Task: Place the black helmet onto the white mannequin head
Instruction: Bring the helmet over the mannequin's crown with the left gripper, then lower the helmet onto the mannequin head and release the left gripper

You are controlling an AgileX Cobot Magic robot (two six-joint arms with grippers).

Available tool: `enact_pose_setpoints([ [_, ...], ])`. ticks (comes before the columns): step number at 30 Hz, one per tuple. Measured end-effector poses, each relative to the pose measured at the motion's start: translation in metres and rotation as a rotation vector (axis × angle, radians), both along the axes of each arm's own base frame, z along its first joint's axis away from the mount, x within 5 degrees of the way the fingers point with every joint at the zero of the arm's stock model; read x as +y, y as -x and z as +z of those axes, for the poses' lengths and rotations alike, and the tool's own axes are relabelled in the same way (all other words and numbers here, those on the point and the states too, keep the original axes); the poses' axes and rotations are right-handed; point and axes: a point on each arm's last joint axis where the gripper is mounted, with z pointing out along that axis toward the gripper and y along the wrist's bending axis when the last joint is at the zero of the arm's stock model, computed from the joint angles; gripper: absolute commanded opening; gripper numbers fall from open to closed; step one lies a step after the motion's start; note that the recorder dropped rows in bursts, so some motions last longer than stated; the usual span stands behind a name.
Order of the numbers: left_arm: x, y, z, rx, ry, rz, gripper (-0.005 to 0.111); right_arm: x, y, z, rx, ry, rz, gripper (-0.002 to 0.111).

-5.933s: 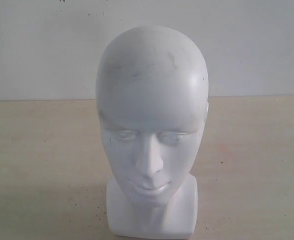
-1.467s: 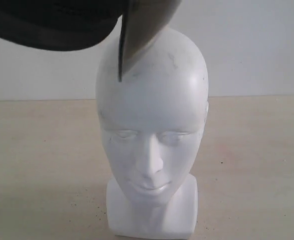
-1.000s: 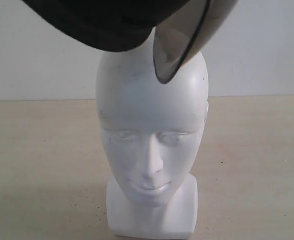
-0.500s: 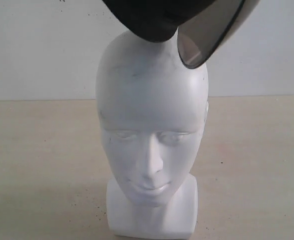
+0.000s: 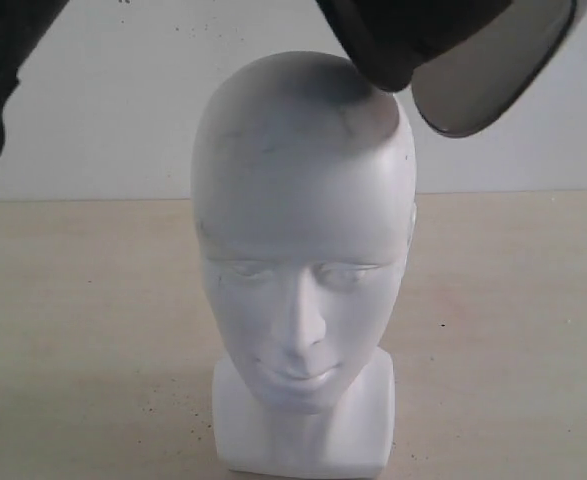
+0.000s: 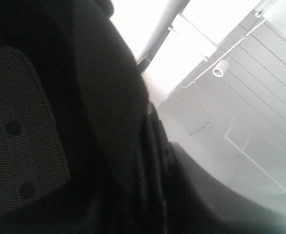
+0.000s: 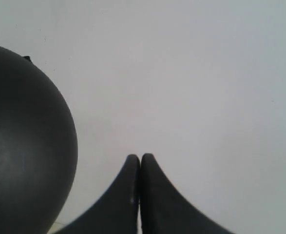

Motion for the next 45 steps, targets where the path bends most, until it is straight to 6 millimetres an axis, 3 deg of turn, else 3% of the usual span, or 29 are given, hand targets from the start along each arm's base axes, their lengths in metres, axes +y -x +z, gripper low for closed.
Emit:
enact_pose_setpoints([
  [10,-0.020,-0.017,-0.024,0.038,-0.061,0.015,0.004,0.002,-0.017,0.051,-0.048,0.136,-0.002,0.000],
  [17,-0.024,-0.009,-0.046,0.083,-0.101,0.017,0.004,0.003,-0.031,0.047,0.000,0.149,0.002,0.000],
  [23,-0.009,0.009,-0.042,0.054,-0.110,0.074,0.004,0.007,-0.034,0.040,0.065,0.136,0.040,0.000],
  [33,0.009,0.029,-0.049,0.032,-0.063,0.112,0.004,0.019,-0.075,0.020,0.213,0.060,0.144,0.000],
  [45,0.016,0.035,-0.061,0.034,-0.056,0.139,0.004,0.030,-0.072,0.024,0.190,-0.023,0.272,0.000],
])
